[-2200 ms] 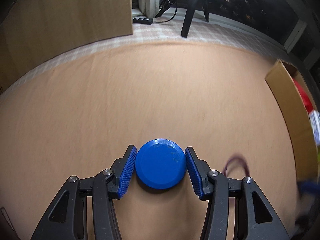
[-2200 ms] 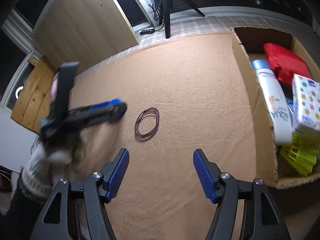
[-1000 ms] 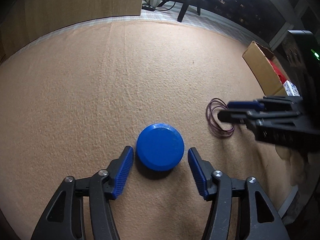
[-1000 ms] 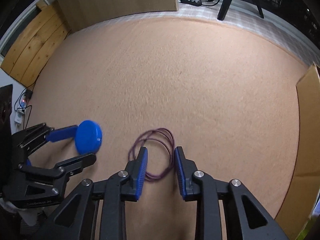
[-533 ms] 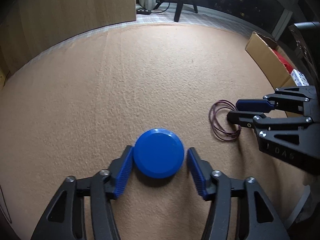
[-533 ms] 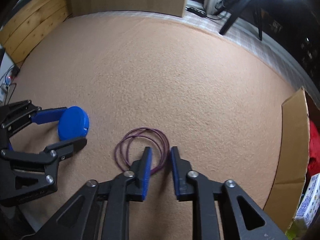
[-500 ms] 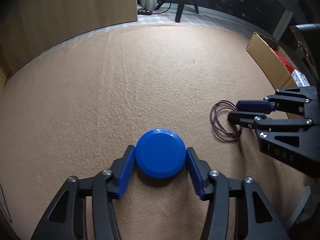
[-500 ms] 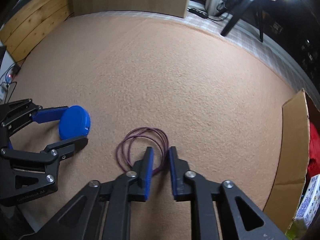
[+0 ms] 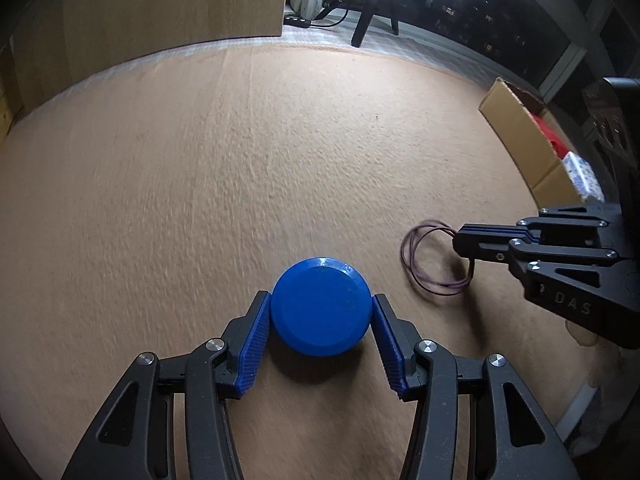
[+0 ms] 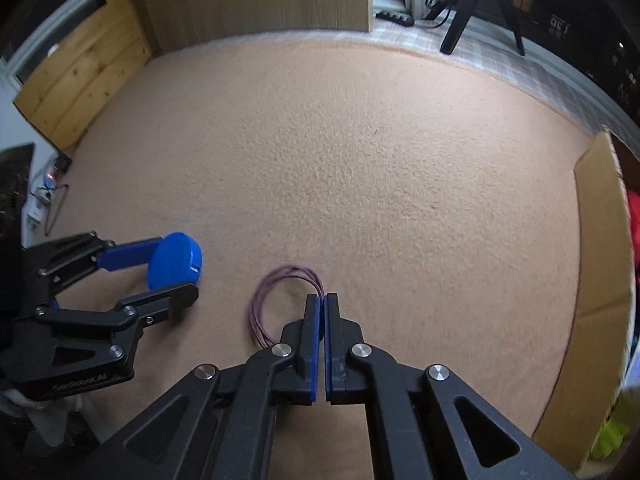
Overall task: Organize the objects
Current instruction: 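Carry the tin and rubber band over the box and open both grippers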
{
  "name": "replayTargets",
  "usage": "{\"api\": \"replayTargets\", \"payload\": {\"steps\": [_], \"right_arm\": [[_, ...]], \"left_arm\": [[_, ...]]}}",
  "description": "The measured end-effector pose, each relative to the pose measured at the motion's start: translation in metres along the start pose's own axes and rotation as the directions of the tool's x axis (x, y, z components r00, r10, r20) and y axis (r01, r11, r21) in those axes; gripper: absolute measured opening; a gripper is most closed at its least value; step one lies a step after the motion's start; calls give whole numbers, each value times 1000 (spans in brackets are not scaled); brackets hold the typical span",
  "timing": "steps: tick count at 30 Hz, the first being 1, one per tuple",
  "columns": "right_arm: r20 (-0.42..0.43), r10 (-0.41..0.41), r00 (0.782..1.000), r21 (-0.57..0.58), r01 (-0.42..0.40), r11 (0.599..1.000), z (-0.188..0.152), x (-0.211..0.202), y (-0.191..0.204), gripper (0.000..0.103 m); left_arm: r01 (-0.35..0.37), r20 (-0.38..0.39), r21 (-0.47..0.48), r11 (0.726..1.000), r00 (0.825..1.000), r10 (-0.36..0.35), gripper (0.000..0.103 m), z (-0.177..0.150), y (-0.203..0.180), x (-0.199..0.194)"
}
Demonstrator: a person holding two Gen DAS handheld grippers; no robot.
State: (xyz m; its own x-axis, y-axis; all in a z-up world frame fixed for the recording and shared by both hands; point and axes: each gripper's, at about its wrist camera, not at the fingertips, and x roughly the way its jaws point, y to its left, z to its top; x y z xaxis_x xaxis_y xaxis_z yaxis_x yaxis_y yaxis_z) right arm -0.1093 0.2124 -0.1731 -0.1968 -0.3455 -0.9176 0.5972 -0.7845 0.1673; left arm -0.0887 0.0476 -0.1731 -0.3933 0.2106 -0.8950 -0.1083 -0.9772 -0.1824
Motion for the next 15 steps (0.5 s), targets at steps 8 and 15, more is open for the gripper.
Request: {"api": "replayTargets", "payload": {"steps": [8, 15], "right_arm": [[126, 44, 991, 38, -49, 998, -13, -60, -5, 2], [273, 26, 962, 26, -35, 999, -6, -135, -19, 2]], "left_arm": [[47, 68, 3, 999, 997, -47, 54, -4, -11, -54], [66, 168, 95, 993, 982, -81, 54, 26, -45, -113]]}}
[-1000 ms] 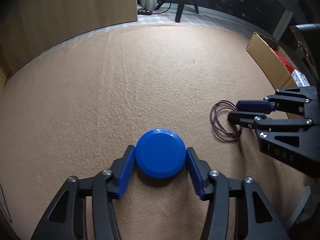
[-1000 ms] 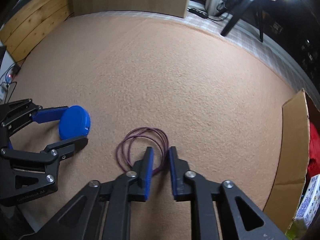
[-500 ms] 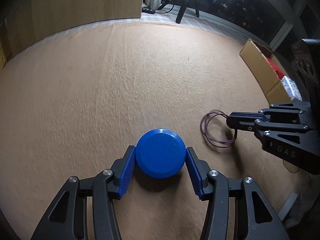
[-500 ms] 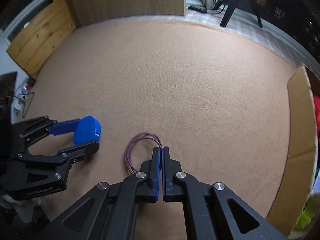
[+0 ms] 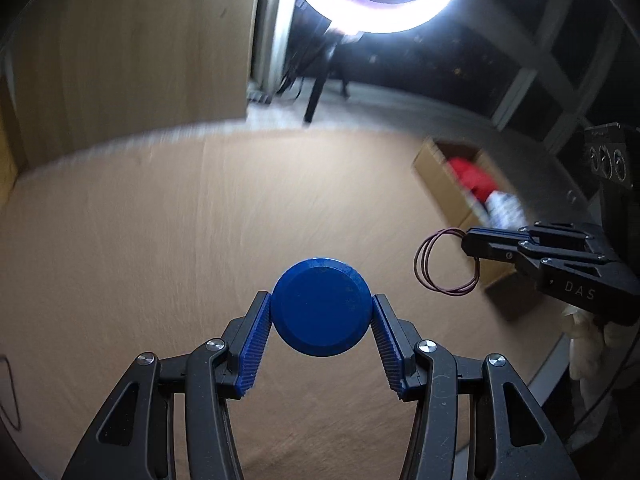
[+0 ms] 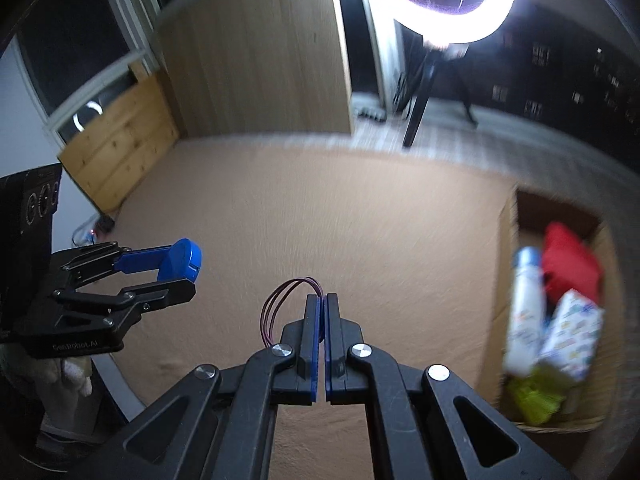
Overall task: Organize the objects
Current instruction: 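Carry the tin and rubber band over the box and open both grippers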
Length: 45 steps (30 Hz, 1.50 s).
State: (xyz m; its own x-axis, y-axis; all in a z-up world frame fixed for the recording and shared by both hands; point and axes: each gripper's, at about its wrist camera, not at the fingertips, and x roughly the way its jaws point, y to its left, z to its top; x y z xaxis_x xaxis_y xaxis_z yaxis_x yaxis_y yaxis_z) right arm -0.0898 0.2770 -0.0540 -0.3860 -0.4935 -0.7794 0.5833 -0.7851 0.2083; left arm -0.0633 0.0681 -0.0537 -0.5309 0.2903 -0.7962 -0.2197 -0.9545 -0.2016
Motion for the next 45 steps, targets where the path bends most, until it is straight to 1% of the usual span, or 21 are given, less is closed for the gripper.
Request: {"api": "replayTargets", "payload": {"steps": [3, 5, 7, 10, 12, 15, 18, 21, 27, 31, 38, 41, 45], "right_arm": [[46, -16, 999, -3, 16, 1000, 10, -25, -8, 2], [76, -36, 996, 3, 36, 999, 18, -43, -18, 2], [96, -57, 994, 15, 55, 998, 24, -58, -30, 2], [120, -106, 987, 27, 103, 994, 32, -78, -47, 2], [129, -139, 982, 35, 136, 990, 34, -86, -59, 2], [126, -166, 978, 86, 156, 984, 35, -95, -86, 2], [112, -209, 971, 136, 194, 972, 28, -95, -114, 2], [85, -244, 966, 196, 223, 955, 16, -92, -144, 2], [48, -289, 956, 284, 265, 921, -3, -86, -191, 2], [27, -292, 956, 330, 267, 905, -14, -83, -216, 2], [-2, -274, 962, 363, 256, 896, -32, -77, -234, 2], [-11, -263, 965, 370, 248, 895, -36, -72, -238, 2], [-17, -255, 967, 371, 243, 896, -38, -68, -240, 2]], "left_arm": [[39, 36, 29, 999, 999, -40, 54, 24, -17, -16], [35, 66, 86, 996, 997, -41, 54, 45, -33, -25], [44, 86, 134, 990, 995, -56, 54, 65, -51, -31], [55, 109, 225, 973, 991, -82, 54, 97, -83, -41], [54, 119, 302, 952, 989, -93, 54, 117, -109, -44], [79, 109, 347, 935, 986, -124, 54, 141, -138, -35], [120, 65, 344, 931, 986, -152, 54, 156, -161, -9], [148, 17, 338, 930, 986, -163, 54, 163, -183, 29], [160, -61, 329, 931, 987, -148, 54, 176, -214, 94], [147, -85, 318, 937, 988, -126, 54, 188, -226, 129], [136, -150, 288, 948, 984, -96, 54, 200, -229, 196], [124, -170, 283, 951, 982, -78, 54, 199, -229, 217], [113, -186, 283, 952, 981, -61, 54, 196, -231, 232]]}}
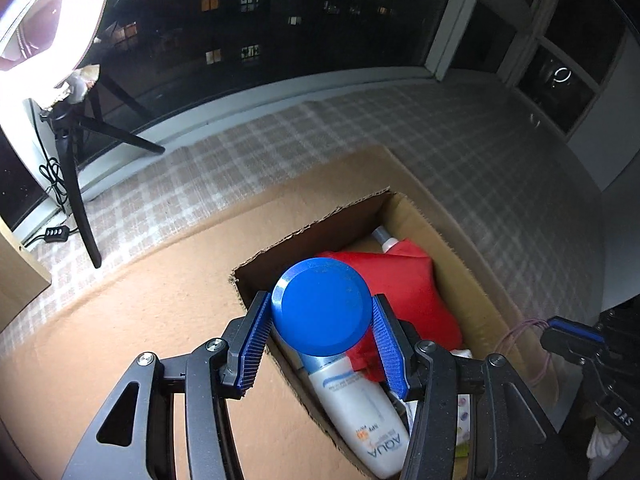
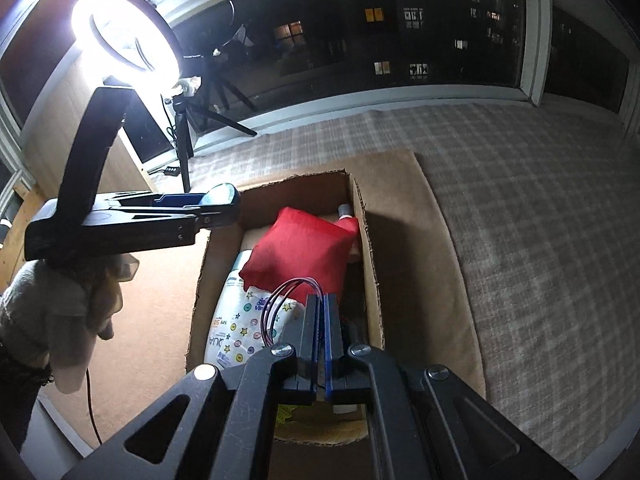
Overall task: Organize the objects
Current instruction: 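Carry the tin and rubber band over the box and open both grippers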
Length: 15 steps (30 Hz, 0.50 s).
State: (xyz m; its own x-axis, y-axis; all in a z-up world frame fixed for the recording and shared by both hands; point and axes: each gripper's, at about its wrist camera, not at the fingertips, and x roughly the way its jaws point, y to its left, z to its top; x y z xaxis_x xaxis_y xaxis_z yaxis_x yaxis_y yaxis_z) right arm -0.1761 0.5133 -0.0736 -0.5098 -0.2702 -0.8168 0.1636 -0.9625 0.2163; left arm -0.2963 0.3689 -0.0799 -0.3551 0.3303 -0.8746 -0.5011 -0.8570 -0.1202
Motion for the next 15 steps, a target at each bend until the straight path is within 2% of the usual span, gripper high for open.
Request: {"api": "replayTargets", "payload": {"steps": [4, 5, 6, 8, 10, 15], "right_arm": [[-5, 12, 1000, -2, -12, 1000, 0, 1, 0, 6], [-7, 10, 1000, -4, -10, 1000, 0, 1, 1, 17], [-6, 6, 1000, -7, -6, 1000, 0, 2, 2, 33], [7, -4, 1000, -1, 4, 1000, 1, -1, 3, 45], [14, 3, 1000, 3, -3, 1000, 2, -2, 4, 45], [2, 10, 1000, 23, -10, 1000, 2, -2, 6, 46]], "left_arm": [[-5, -7, -8, 1000, 1000, 5, 54, 3, 2, 7], [-5, -7, -9, 1000, 1000, 5, 54, 3, 2, 7], [3, -10, -11, 1000, 1000, -3, 54, 4, 3, 8], [15, -28, -21, 1000, 999, -16, 60, 6, 5, 11], [18, -34, -26, 1000, 999, -19, 71, 5, 5, 11], [26, -32, -9, 1000, 999, -26, 72, 3, 8, 9]]}}
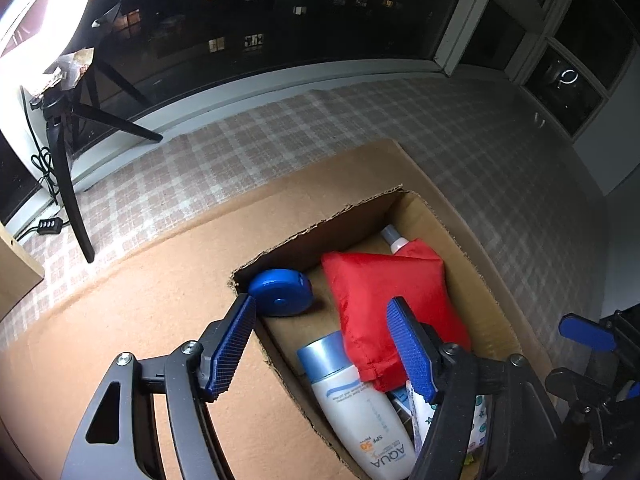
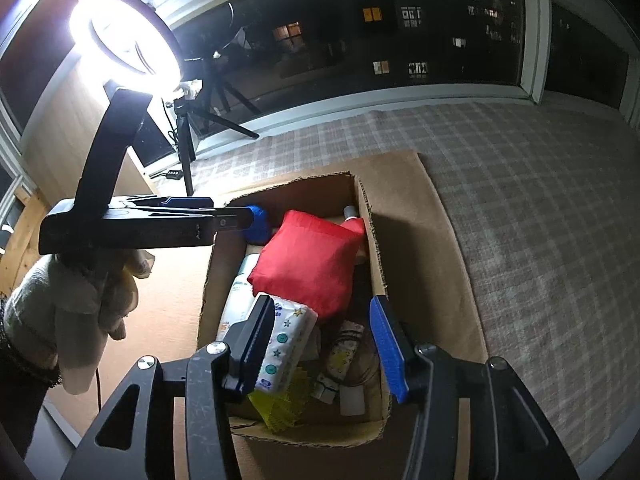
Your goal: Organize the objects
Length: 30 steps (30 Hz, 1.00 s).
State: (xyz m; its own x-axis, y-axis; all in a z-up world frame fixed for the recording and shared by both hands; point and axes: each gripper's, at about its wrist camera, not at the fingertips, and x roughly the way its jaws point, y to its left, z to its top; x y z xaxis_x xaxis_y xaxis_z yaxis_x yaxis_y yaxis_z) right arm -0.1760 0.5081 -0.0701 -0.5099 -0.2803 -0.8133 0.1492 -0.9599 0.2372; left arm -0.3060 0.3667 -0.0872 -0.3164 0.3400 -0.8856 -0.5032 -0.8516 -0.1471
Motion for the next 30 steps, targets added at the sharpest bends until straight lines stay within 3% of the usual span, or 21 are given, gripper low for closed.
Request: {"api": "replayTargets", "payload": {"steps": [13, 30], "right_arm": [[8, 12, 1000, 19, -12, 1000, -6, -4, 28, 51], [51, 64, 997, -62, -61, 996, -26, -21, 140, 60]], "left_arm": [[-39, 67, 24, 999, 997, 37, 72, -29, 15, -45], [-110, 191, -73, 991, 974, 122, 72, -143, 96, -167]]}}
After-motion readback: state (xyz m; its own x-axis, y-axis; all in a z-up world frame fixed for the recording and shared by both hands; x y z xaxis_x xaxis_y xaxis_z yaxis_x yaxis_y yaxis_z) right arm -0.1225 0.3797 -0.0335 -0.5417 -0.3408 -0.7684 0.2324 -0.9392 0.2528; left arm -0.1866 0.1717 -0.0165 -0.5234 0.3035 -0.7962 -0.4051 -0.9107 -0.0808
